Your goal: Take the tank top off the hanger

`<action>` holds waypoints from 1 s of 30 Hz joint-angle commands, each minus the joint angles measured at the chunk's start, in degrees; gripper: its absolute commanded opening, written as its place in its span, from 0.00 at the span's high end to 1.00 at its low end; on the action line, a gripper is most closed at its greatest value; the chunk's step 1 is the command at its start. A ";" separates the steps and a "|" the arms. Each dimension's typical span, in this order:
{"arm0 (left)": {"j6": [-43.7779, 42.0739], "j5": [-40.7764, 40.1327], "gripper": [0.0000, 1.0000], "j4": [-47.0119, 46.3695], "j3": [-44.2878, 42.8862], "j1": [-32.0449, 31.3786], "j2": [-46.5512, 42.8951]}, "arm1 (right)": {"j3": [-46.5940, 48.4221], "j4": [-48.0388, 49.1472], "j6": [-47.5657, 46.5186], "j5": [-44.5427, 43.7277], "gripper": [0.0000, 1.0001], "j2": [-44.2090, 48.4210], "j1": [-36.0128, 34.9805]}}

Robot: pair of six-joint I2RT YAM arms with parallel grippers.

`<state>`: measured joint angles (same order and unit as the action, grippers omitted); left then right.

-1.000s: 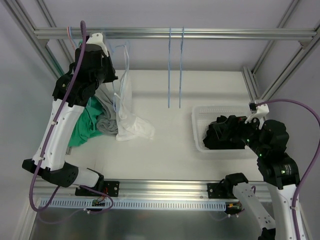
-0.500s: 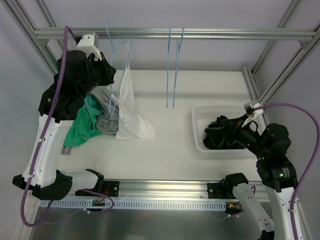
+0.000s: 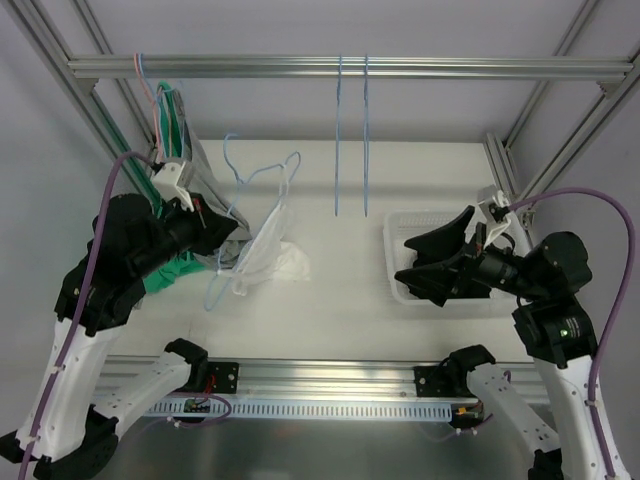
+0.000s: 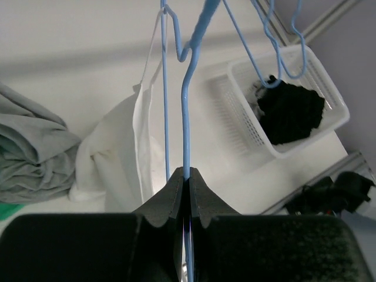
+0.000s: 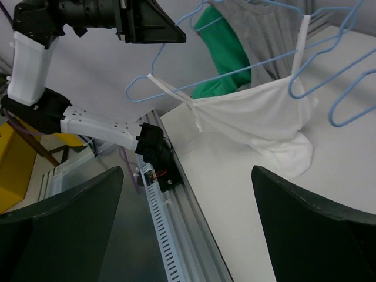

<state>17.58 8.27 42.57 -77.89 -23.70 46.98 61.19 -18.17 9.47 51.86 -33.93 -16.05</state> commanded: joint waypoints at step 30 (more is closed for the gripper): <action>-0.89 37.34 1.00 -1.79 27.71 -0.82 -13.50 | -24.10 26.87 -4.47 -57.74 0.48 -25.74 -39.76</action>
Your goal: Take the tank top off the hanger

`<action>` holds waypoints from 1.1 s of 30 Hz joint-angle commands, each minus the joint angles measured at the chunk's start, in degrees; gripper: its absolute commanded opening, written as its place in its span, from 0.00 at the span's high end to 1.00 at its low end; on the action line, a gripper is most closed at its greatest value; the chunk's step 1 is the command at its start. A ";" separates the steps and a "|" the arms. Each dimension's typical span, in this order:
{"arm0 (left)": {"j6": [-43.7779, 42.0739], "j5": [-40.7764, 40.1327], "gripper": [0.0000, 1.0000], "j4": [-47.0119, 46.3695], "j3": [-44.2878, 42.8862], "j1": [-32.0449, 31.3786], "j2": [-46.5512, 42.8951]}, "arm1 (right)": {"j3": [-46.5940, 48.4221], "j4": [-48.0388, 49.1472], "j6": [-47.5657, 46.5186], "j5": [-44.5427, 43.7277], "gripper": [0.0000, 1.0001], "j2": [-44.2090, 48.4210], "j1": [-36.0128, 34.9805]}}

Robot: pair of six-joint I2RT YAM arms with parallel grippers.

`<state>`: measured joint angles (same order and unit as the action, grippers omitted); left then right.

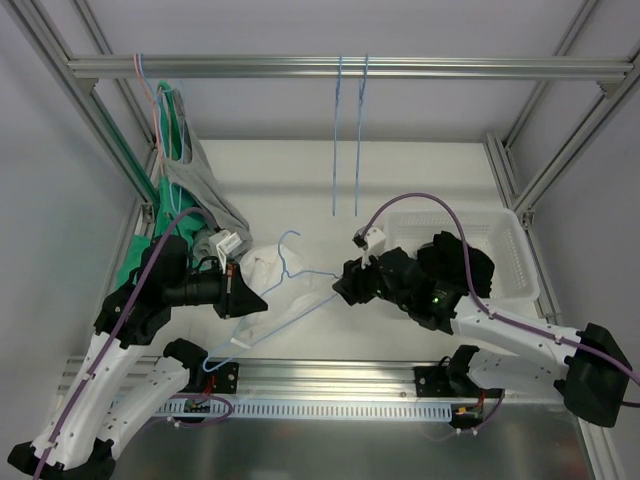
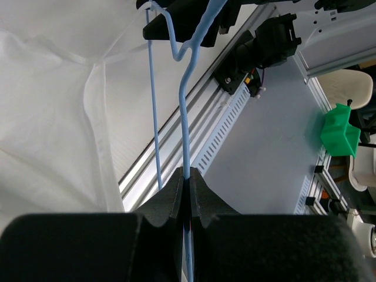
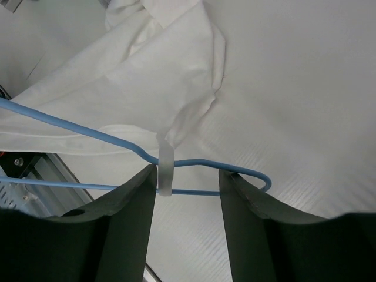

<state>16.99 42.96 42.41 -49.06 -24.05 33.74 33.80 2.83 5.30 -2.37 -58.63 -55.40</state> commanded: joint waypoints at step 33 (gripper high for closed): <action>-4.43 3.64 1.00 -1.89 -21.33 -0.55 -3.07 | 15.77 -22.43 -2.67 -10.04 1.00 14.58 12.77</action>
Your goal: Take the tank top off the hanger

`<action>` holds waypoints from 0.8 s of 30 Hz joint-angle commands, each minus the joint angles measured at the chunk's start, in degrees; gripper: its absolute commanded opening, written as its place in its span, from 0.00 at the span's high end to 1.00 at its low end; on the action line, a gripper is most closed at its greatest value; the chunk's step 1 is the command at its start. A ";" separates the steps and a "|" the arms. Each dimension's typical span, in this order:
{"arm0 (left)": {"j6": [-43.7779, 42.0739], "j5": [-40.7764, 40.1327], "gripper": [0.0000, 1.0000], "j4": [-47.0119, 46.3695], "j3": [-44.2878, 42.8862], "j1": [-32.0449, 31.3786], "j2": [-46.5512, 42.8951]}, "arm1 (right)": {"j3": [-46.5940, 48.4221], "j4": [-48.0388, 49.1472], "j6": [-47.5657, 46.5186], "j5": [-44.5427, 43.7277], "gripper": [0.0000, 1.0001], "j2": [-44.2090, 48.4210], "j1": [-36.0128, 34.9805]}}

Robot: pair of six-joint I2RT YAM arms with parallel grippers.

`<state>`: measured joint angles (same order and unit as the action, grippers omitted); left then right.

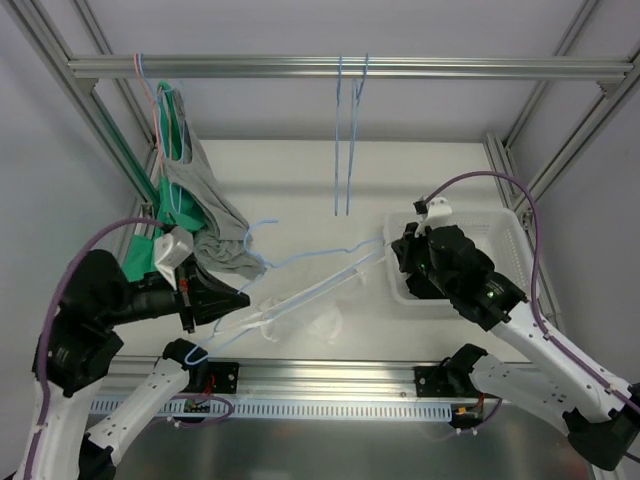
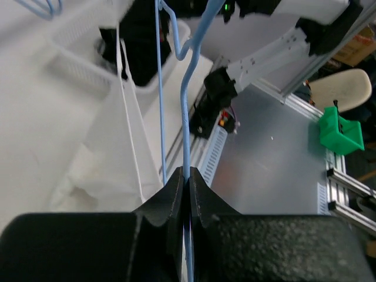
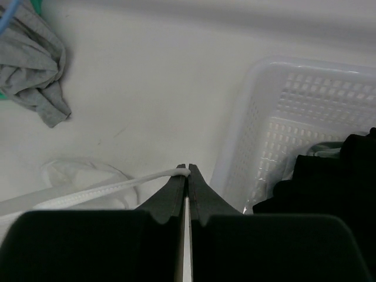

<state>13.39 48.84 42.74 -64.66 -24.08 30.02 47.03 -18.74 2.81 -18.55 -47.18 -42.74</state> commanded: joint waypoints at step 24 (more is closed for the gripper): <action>18.35 -32.13 1.00 -111.82 14.13 -3.43 14.81 | -8.34 1.26 4.05 28.58 1.00 6.32 -3.93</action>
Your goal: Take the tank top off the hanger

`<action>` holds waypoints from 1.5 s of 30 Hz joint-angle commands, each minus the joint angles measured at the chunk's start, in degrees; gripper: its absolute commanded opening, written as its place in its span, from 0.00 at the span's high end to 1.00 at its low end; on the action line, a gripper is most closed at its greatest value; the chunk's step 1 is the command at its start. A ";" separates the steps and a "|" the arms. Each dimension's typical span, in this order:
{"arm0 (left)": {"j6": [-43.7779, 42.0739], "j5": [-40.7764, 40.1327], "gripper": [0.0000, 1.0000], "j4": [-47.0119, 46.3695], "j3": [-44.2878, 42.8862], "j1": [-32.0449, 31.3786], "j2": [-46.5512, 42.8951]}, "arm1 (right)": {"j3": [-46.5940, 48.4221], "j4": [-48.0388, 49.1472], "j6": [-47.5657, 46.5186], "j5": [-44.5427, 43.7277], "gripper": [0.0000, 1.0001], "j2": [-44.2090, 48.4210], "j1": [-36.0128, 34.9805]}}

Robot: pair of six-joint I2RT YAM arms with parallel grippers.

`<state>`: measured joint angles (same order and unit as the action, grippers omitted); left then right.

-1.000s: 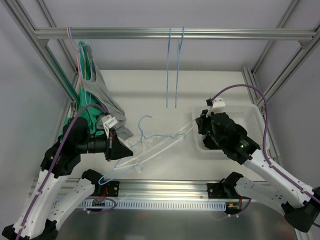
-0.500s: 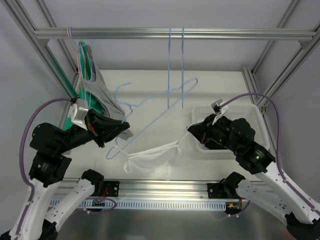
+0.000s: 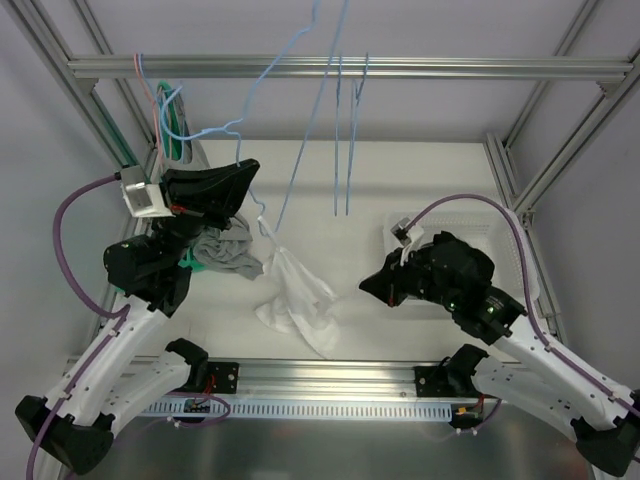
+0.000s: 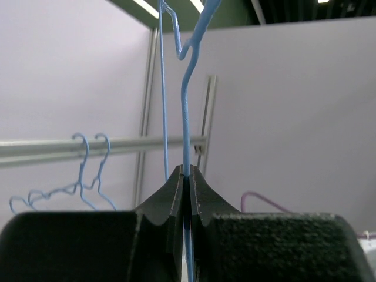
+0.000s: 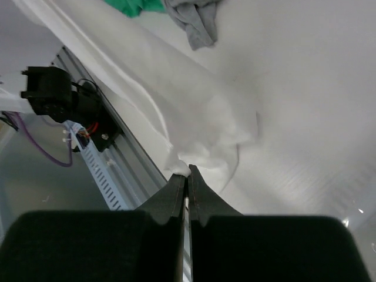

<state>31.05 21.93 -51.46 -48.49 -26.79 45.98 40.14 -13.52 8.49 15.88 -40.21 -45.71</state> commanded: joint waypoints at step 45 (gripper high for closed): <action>-3.78 -24.39 1.00 74.75 -7.83 -0.72 -9.10 | -9.03 0.43 -2.60 -11.40 0.04 2.14 -6.40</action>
<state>28.77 0.32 23.22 -51.40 -27.07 31.62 31.03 -10.76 6.83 6.83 -39.51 -51.90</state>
